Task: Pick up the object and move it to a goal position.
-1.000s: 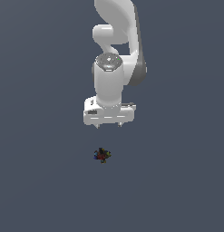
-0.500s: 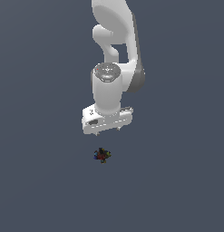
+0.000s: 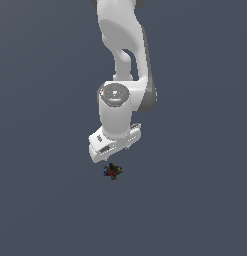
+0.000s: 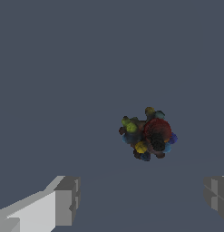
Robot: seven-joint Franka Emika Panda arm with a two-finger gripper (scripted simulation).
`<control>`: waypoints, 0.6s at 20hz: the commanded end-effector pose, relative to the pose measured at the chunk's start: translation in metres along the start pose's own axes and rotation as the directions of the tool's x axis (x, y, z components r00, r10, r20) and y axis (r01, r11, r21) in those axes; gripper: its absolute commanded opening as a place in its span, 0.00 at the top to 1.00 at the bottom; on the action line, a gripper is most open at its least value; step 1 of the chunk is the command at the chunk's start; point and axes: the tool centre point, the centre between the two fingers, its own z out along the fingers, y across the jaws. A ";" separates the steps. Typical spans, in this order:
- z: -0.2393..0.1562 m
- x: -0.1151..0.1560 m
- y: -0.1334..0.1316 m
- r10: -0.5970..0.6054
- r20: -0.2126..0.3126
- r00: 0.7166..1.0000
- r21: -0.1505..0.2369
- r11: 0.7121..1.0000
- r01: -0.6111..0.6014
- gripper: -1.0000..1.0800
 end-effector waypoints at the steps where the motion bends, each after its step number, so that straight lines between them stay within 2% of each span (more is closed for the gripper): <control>1: 0.006 0.003 0.005 -0.067 0.001 0.998 0.003 0.998 0.067 0.04; 6: 0.020 0.009 0.014 -0.195 0.002 0.981 0.009 0.981 0.195 0.04; 12: 0.035 0.015 0.025 -0.334 -0.001 0.943 0.016 0.942 0.334 0.04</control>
